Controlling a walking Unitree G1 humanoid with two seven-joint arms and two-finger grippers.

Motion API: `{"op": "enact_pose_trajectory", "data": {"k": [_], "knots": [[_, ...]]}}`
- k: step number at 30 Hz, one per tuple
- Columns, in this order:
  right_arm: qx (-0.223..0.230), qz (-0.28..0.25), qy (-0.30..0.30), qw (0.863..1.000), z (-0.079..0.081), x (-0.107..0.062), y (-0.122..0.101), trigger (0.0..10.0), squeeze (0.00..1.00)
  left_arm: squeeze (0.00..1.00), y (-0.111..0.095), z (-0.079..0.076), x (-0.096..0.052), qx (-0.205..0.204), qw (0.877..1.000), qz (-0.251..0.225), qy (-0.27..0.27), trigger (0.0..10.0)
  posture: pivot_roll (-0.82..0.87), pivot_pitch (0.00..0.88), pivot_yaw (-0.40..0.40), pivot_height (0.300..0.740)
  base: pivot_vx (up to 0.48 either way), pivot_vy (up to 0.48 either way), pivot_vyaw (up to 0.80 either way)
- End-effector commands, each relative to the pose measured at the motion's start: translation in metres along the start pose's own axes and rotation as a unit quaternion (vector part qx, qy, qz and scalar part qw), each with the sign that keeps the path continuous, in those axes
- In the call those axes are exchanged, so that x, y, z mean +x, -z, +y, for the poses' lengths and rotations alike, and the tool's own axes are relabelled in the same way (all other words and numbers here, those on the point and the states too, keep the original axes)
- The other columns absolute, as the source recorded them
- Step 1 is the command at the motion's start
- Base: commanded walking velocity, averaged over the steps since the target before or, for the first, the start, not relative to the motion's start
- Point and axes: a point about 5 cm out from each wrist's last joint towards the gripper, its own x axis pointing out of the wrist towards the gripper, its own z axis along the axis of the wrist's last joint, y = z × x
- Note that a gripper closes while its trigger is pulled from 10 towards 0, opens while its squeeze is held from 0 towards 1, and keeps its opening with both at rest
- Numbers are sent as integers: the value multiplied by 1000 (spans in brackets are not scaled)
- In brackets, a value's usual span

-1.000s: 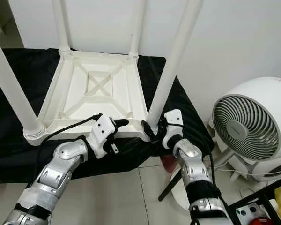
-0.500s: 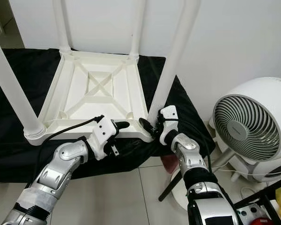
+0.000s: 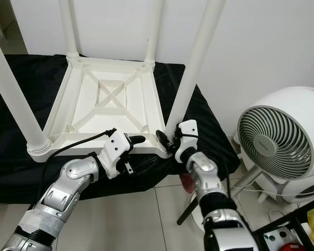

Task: Building children table

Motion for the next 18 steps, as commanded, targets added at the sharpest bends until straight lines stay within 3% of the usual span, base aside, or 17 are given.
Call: {"op": "enact_pose_trajectory", "data": {"k": [1,3,8,17,18], "knots": [[8,27,45,999,-6,-8,12,10000,0,0,3,-3,4,-3,1000,6,11,10000,-143,0,-89,740,0,0,0],[34,19,118,992,-4,-12,13,10000,0,0,3,0,5,1,1000,5,7,10000,-150,0,-78,740,0,0,0],[45,10,196,980,6,-17,10,10000,0,0,0,6,6,1,1000,-1,-7,10000,-151,0,-73,740,0,0,0],[46,-4,196,980,15,-23,2,10000,0,0,1,5,7,2,1000,-2,-7,10000,-145,0,-83,740,0,0,0],[50,-6,188,981,16,-24,1,10000,1000,0,1,4,7,2,1000,-3,-8,10000,-138,0,-88,740,0,0,0]]}}
